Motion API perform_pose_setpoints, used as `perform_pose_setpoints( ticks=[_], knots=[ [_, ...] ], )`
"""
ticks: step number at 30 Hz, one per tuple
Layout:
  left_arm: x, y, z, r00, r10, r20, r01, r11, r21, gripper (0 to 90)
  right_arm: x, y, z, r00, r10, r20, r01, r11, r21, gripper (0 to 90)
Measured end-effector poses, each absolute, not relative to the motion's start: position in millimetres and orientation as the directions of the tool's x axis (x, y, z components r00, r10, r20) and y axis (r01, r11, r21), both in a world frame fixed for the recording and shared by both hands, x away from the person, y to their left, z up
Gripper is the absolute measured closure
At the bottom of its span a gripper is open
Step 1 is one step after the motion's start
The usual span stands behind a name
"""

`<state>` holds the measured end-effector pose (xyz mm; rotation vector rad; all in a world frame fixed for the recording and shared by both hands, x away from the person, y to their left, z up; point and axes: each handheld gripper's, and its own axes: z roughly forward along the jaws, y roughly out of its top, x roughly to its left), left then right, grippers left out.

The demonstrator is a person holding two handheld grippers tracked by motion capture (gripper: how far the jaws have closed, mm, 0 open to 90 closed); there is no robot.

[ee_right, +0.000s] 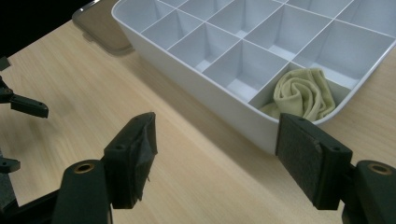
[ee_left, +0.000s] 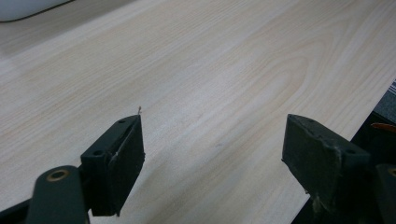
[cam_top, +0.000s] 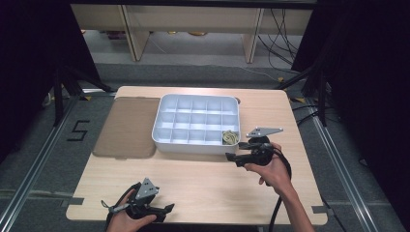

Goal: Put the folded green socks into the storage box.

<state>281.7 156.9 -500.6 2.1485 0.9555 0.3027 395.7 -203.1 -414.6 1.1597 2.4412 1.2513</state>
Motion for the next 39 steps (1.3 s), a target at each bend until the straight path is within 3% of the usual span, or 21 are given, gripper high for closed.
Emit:
perform_pose_setpoints(
  ticks=[15,39],
  knots=[
    [281.4,156.3,-500.3,0.701,0.708,-0.088,0.532,-0.436,0.726,20.5,383.3,-206.7,-427.2,-0.689,0.695,0.208,0.574,0.347,0.742,24.2],
    [280.9,155.3,-500.8,0.698,0.709,-0.099,0.540,-0.430,0.723,20.5,358.6,-216.5,-449.9,-0.682,0.693,0.234,0.589,0.332,0.737,22.5]
  ],
)
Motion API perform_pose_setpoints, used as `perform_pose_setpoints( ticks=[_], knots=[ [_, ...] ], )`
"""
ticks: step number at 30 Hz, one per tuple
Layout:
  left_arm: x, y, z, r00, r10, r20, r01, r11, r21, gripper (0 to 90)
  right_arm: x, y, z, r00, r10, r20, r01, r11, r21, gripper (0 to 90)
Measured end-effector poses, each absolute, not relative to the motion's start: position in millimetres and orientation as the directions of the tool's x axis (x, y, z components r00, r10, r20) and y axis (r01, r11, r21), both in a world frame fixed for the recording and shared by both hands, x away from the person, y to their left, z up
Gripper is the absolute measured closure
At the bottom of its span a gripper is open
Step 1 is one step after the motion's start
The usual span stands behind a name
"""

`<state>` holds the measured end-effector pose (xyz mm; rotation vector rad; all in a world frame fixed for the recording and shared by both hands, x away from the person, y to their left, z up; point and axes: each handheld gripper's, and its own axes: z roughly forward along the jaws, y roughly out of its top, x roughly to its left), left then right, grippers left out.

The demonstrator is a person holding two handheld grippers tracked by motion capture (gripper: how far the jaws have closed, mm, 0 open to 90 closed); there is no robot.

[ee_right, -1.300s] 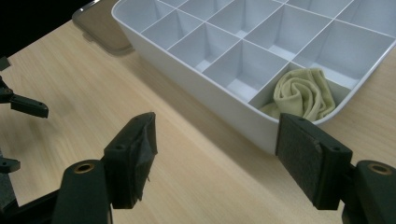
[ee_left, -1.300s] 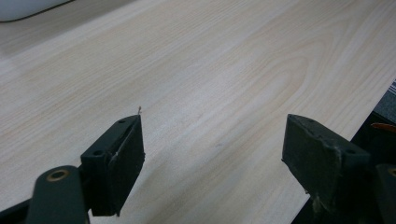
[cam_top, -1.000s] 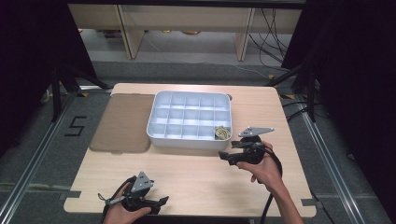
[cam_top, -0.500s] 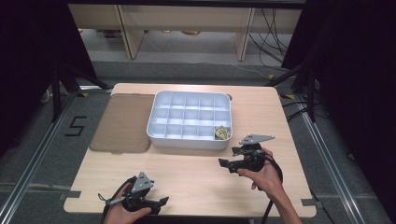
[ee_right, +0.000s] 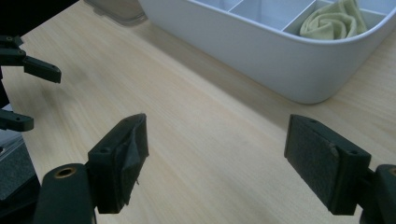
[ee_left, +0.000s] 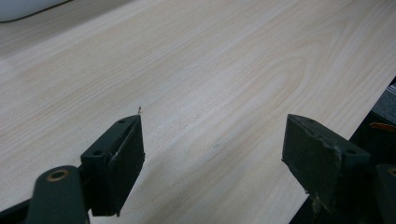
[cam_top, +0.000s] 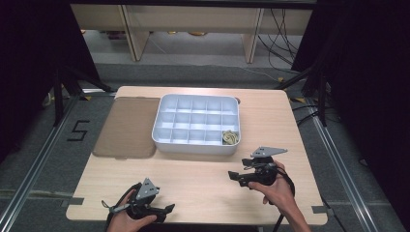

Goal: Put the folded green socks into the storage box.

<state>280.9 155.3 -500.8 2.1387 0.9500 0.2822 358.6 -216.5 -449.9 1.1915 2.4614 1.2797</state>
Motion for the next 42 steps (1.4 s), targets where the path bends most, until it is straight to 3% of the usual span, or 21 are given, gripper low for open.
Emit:
perform_pose_setpoints(
  ticks=[13,15,19,25,29,41,42],
  knots=[
    [281.0,156.3,-499.8,0.707,0.702,-0.082,0.528,-0.449,0.721,20.5,345.6,-215.3,-461.7,-0.671,0.694,0.263,0.612,0.316,0.725,22.2],
    [281.0,156.3,-499.8,0.707,0.702,-0.082,0.528,-0.447,0.722,20.5,347.7,-217.6,-464.4,-0.703,0.673,0.231,0.573,0.343,0.745,21.8],
    [281.0,156.8,-499.3,0.712,0.698,-0.078,0.524,-0.455,0.720,20.5,341.2,-217.4,-467.0,-0.678,0.682,0.276,0.611,0.313,0.727,21.5],
    [281.1,156.4,-499.9,0.709,0.700,-0.080,0.527,-0.451,0.720,20.5,336.7,-221.5,-471.9,-0.695,0.678,0.239,0.585,0.339,0.737,20.4],
    [281.5,156.3,-500.3,0.710,0.700,-0.083,0.526,-0.448,0.723,20.5,331.1,-222.4,-476.6,-0.700,0.663,0.265,0.596,0.338,0.729,15.9],
    [280.3,154.9,-500.9,0.695,0.713,-0.098,0.541,-0.428,0.724,20.5,303.9,-228.5,-484.9,-0.679,0.674,0.291,0.626,0.325,0.709,16.0],
    [280.8,156.2,-499.9,0.707,0.702,-0.081,0.531,-0.451,0.717,20.5,304.4,-230.3,-486.7,-0.701,0.664,0.262,0.594,0.338,0.730,16.0]
  ],
)
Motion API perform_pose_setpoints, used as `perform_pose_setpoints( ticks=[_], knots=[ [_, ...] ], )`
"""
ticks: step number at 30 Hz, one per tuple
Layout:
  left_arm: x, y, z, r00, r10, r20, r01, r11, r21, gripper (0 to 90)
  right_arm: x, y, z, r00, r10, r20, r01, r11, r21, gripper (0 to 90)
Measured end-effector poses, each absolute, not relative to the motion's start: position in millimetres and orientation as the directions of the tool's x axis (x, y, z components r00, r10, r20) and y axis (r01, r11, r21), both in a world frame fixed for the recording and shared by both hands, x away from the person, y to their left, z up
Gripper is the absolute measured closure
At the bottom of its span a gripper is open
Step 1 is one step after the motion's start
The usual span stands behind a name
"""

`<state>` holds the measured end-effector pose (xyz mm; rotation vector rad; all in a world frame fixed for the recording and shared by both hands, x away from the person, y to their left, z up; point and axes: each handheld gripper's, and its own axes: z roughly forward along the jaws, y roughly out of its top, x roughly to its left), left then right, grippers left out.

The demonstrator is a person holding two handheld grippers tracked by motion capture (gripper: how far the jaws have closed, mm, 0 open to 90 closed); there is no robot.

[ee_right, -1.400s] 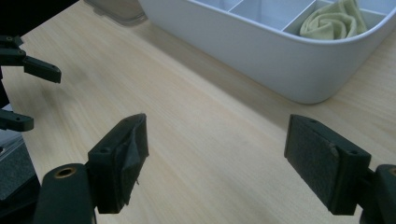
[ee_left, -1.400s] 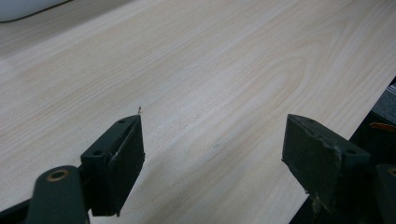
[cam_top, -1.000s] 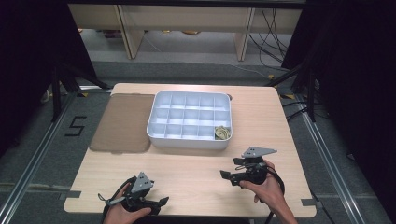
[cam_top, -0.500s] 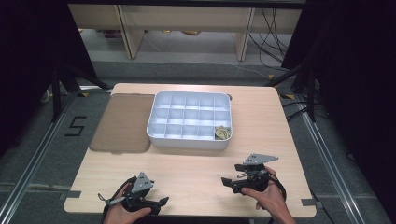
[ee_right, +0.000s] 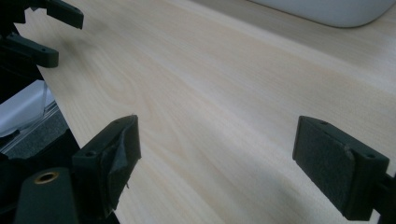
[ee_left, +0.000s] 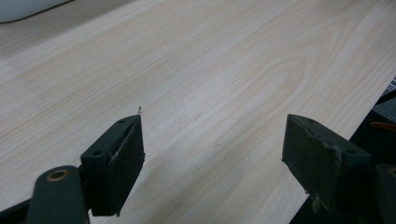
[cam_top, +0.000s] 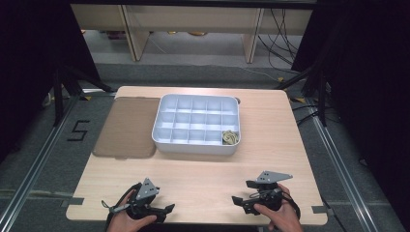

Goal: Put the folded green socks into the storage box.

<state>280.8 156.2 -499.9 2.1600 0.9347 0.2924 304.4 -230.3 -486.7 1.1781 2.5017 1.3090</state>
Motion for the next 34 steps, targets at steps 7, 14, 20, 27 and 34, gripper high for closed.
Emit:
perform_pose_setpoints(
  ticks=[7,14,20,27,34],
  knots=[
    [280.1,154.7,-501.0,0.702,0.707,-0.084,0.529,-0.439,0.727,20.5,293.5,-231.7,-491.8,-0.704,0.668,0.241,0.594,0.368,0.715,16.0],
    [279.7,153.9,-501.9,0.707,0.701,-0.089,0.533,-0.447,0.719,20.5,283.2,-235.1,-497.0,-0.694,0.673,0.256,0.612,0.363,0.703,16.0],
    [279.7,154.1,-501.8,0.710,0.699,-0.083,0.529,-0.453,0.717,20.5,279.1,-235.6,-498.0,-0.698,0.671,0.249,0.604,0.366,0.708,16.0],
    [279.9,153.5,-502.7,0.699,0.710,-0.084,0.536,-0.443,0.718,20.5,278.4,-235.1,-498.1,-0.697,0.671,0.251,0.606,0.365,0.707,16.1],
    [281.2,155.6,-502.0,0.715,0.696,-0.073,0.524,-0.462,0.716,20.5,278.3,-236.1,-497.4,-0.684,0.675,0.277,0.628,0.352,0.694,16.0]
  ],
)
